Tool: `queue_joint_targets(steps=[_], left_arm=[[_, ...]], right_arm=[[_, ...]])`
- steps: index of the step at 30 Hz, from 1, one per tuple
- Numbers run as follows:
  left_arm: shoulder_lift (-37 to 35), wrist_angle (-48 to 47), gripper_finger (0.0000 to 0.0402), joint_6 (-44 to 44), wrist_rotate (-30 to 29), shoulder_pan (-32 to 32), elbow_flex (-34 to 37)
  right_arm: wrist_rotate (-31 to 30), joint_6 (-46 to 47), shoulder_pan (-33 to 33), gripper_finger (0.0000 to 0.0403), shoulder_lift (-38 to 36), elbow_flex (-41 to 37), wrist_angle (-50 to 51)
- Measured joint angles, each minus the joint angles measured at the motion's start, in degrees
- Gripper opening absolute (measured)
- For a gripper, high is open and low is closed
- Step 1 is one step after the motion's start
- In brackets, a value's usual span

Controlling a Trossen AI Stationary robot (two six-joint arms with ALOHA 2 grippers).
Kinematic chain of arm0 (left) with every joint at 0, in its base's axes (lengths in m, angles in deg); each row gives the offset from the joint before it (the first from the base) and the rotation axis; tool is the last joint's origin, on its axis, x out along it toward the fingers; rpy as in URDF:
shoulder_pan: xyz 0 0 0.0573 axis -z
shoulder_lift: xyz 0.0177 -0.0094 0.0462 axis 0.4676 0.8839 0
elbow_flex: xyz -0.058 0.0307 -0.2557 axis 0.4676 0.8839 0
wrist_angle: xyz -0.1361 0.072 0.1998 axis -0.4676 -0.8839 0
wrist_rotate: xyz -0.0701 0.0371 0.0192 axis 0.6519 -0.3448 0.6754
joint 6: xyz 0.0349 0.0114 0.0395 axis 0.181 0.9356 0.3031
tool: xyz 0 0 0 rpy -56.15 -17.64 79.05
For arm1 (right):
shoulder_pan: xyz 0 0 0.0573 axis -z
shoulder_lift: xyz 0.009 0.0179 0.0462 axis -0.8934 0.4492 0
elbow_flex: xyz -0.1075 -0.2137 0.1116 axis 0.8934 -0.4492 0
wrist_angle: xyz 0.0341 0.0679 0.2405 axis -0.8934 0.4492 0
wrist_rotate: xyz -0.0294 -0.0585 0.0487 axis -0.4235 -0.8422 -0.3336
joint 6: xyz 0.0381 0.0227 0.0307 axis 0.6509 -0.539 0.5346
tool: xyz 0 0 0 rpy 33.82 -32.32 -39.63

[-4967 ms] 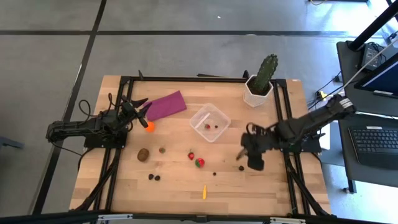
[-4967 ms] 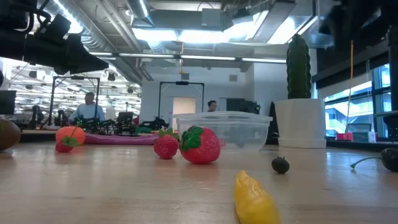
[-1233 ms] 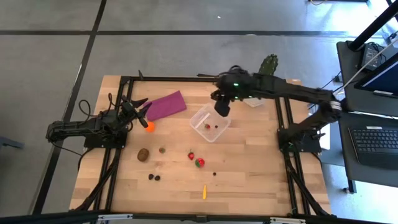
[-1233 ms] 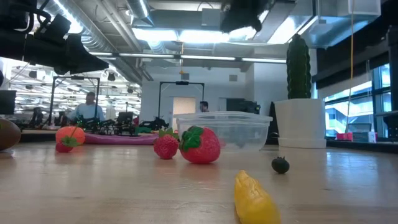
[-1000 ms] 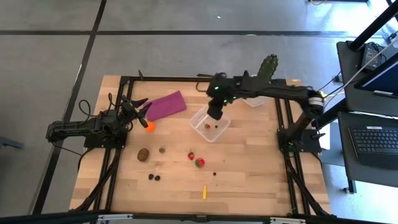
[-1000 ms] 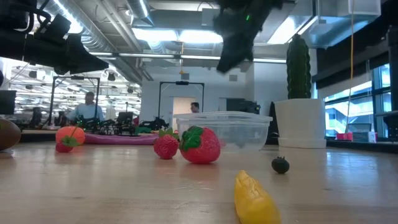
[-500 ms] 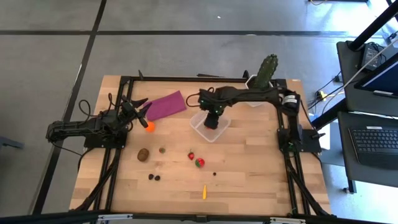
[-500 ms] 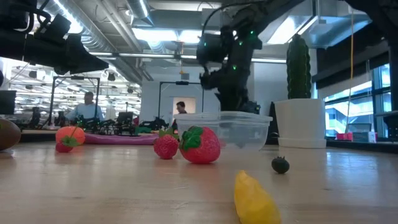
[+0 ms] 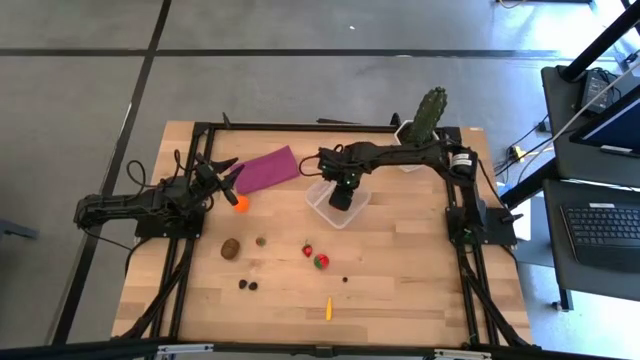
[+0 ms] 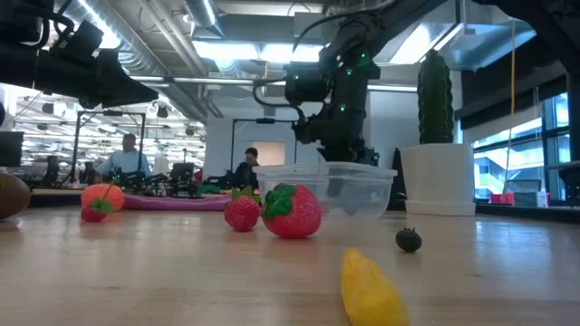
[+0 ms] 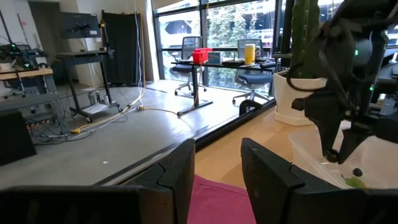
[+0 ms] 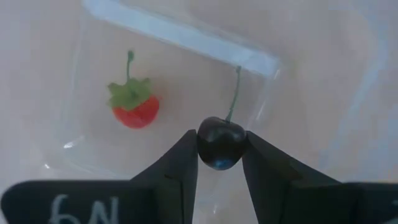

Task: Pick and placing Produce into tupperware
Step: Put the black cherry into the transparent container

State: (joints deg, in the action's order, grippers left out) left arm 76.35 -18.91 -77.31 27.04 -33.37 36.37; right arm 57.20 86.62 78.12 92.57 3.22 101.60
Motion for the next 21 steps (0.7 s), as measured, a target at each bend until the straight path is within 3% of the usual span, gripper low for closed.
queue_joint_targets(steps=[13,21], left_arm=[[0.02,0.0,0.0124,0.01,0.02,0.0,0.01],[0.0,-0.02,0.0124,0.0,0.02,0.0,0.01]], right_arm=[[-0.14,0.06,-2.01,0.0114,2.2,-0.01,-0.53],[-0.14,1.54,-2.01,0.0143,2.2,0.01,-0.57]])
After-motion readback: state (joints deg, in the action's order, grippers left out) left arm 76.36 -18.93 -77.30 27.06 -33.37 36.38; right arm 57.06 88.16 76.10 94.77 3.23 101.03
